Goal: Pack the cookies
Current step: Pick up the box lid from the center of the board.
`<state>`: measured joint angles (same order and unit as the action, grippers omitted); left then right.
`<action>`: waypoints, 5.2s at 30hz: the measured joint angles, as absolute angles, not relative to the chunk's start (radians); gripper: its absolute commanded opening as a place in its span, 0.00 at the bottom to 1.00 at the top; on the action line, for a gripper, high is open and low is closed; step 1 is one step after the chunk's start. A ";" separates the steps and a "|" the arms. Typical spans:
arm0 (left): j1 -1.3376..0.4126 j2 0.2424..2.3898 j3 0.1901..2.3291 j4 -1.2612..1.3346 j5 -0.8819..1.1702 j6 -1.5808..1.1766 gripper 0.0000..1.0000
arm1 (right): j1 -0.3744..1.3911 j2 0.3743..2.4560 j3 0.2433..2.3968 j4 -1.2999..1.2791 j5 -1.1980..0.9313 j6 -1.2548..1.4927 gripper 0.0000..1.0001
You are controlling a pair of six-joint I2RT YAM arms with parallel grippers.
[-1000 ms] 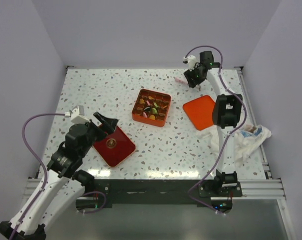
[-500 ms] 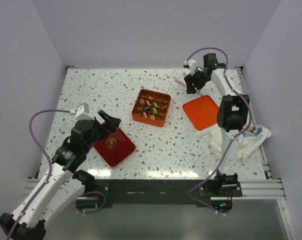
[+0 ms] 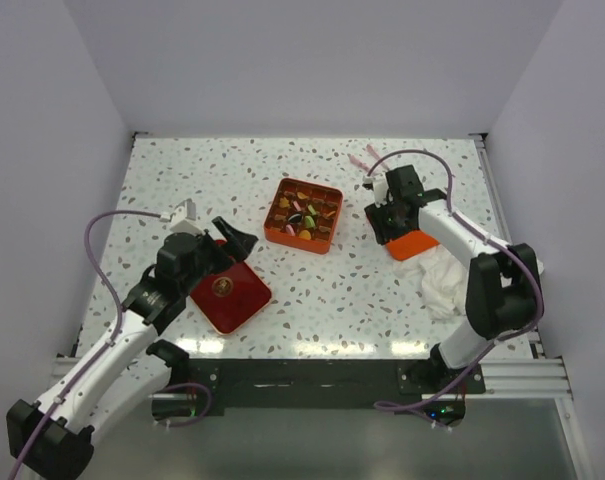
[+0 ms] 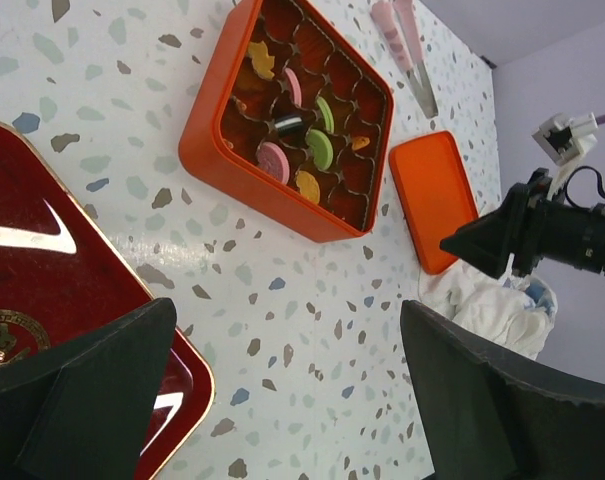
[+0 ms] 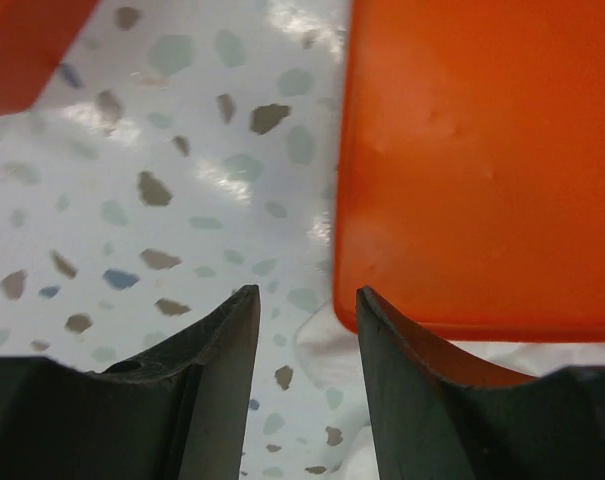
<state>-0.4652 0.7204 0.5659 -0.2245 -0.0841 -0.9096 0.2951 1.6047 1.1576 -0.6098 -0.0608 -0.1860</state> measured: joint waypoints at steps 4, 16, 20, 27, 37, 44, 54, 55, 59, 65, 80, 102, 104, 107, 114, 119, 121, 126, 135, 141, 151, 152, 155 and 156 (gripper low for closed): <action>-0.465 0.778 0.584 -0.225 -0.045 -0.894 1.00 | 0.291 1.671 1.152 -0.525 0.058 -0.130 0.46; -0.465 0.663 0.586 -0.228 -0.004 -0.900 1.00 | 0.303 1.722 1.147 -0.419 0.067 -0.115 0.40; -0.465 0.637 0.580 -0.238 -0.003 -0.906 1.00 | 0.303 1.862 1.222 -0.449 0.062 -0.121 0.37; -0.465 0.653 0.580 -0.273 -0.004 -0.906 1.00 | 0.308 1.890 1.233 -0.455 0.070 -0.123 0.08; -0.465 0.696 0.580 -0.244 0.008 -0.922 0.99 | 0.306 1.871 1.233 -0.472 0.064 -0.124 0.00; -0.465 0.818 0.596 -0.130 0.099 -0.984 0.99 | 0.236 1.652 1.311 -0.619 -0.152 -0.117 0.00; -0.461 1.134 0.802 0.105 0.300 -1.057 0.99 | 0.321 1.312 1.310 -0.636 -0.552 -0.419 0.00; -0.460 1.159 0.836 0.110 0.312 -1.056 0.99 | 0.342 1.307 1.300 -0.652 -0.579 -0.479 0.00; -0.458 1.222 0.959 0.118 0.358 -1.051 0.96 | 0.373 1.305 1.272 -0.737 -0.623 -0.704 0.00; -0.454 1.301 1.028 0.094 0.451 -1.044 0.92 | 0.420 1.263 1.204 -0.771 -0.612 -0.946 0.00; -0.487 1.478 1.225 -0.274 0.467 -0.959 0.38 | 0.590 1.224 1.118 -0.647 -0.556 -1.065 0.00; -0.487 1.520 1.557 -0.644 0.120 -0.663 0.00 | 0.576 1.216 1.098 -0.343 -0.382 -0.495 0.97; -0.504 1.518 1.618 -0.674 0.015 -0.566 0.00 | 0.534 1.223 1.113 -0.315 -0.356 -0.353 0.96; -0.564 1.495 1.631 -0.680 -0.150 -0.411 0.00 | 0.408 1.291 1.191 -0.303 -0.386 -0.078 0.90; -0.740 1.456 1.529 -0.629 -0.528 -0.080 0.00 | 0.314 1.496 1.310 -0.289 -0.584 0.357 0.87; -0.826 1.388 1.290 -0.441 -0.681 0.205 0.00 | 0.299 1.602 1.393 -0.274 -0.728 0.606 0.86; -0.848 1.336 1.177 -0.349 -0.696 0.314 0.00 | 0.281 1.626 1.410 -0.243 -0.772 0.697 0.86; -0.869 1.148 0.916 -0.095 -0.695 0.590 0.00 | 0.252 1.643 1.360 -0.118 -0.859 0.997 0.87; -0.933 1.104 0.738 0.361 -0.703 0.981 0.00 | 0.302 1.643 1.312 -0.151 -0.855 1.261 0.90; -0.941 1.161 0.738 0.451 -0.691 1.104 0.00 | 0.324 1.639 1.311 -0.163 -0.850 1.334 0.88; -0.944 1.168 0.738 0.503 -0.693 1.143 0.00 | 0.326 1.584 1.300 -0.139 -0.858 1.391 0.79; -0.944 1.168 0.736 0.502 -0.693 1.146 0.00 | 0.326 1.576 1.300 -0.131 -0.859 1.390 0.79; -0.945 1.168 0.725 0.501 -0.695 1.146 0.00 | 0.326 1.549 1.296 -0.122 -0.866 1.387 0.79; -0.945 1.167 0.721 0.498 -0.696 1.146 0.00 | 0.326 1.541 1.291 -0.119 -0.869 1.386 0.79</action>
<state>-0.9451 1.1671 0.7208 0.4980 -0.6964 1.1458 0.3256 1.5406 1.2911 -0.1188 -0.8688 1.3861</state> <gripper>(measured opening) 0.174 0.796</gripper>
